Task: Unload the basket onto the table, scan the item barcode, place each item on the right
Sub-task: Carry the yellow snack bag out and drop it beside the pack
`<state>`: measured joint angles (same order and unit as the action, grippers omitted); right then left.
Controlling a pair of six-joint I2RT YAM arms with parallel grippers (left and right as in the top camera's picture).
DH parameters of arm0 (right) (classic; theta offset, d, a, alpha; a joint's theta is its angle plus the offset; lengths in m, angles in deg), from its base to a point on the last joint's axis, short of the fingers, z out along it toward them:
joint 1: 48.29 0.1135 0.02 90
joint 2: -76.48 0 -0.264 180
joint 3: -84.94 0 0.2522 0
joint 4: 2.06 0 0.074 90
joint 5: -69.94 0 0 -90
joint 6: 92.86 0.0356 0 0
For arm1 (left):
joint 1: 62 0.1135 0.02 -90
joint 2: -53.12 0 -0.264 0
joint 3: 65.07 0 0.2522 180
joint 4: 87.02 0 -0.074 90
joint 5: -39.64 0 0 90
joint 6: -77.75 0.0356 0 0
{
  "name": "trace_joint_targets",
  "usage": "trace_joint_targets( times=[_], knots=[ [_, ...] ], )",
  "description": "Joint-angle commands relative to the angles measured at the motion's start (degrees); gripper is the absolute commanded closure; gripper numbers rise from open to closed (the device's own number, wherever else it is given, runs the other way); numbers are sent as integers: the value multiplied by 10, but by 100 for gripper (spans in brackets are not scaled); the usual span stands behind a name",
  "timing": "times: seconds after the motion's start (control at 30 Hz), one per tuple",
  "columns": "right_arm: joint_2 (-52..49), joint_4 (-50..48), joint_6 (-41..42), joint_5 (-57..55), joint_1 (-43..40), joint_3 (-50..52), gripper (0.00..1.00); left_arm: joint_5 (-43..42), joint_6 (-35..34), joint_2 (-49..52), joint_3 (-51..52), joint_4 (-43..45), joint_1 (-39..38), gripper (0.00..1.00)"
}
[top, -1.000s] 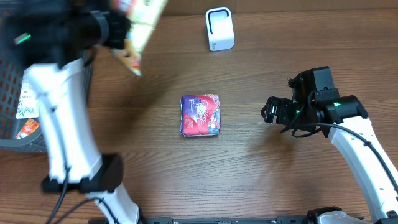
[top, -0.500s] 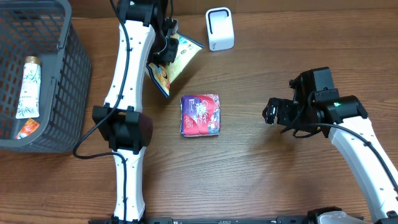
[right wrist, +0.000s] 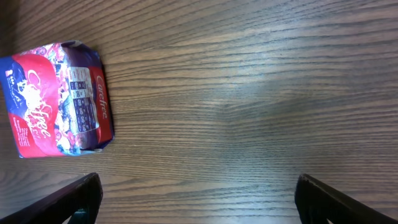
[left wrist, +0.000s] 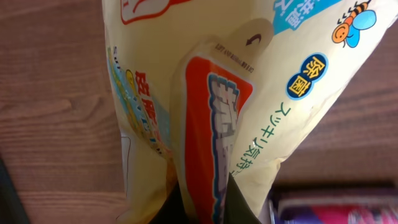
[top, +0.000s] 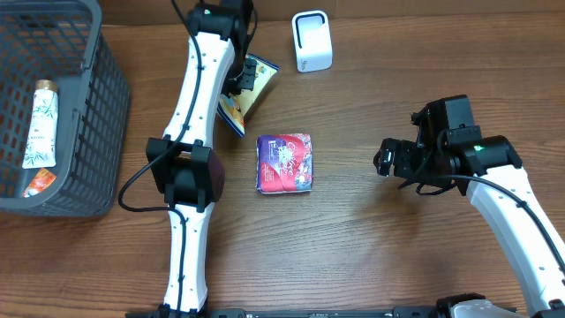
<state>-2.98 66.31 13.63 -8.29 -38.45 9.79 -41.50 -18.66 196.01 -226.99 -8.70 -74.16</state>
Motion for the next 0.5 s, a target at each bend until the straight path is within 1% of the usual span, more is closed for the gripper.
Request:
trace_joint_targets(
  times=[0.0,0.17,0.47],
  knots=[
    [6,-6,-3,-4,2,-9,0,48,-35,-4,12,26,-13,95],
    [6,-9,-3,-4,2,-9,0,47,-35,-4,58,55,-19,96],
    [6,-14,-2,-4,2,-9,0,68,-44,-4,220,57,-23,96]
  ],
)
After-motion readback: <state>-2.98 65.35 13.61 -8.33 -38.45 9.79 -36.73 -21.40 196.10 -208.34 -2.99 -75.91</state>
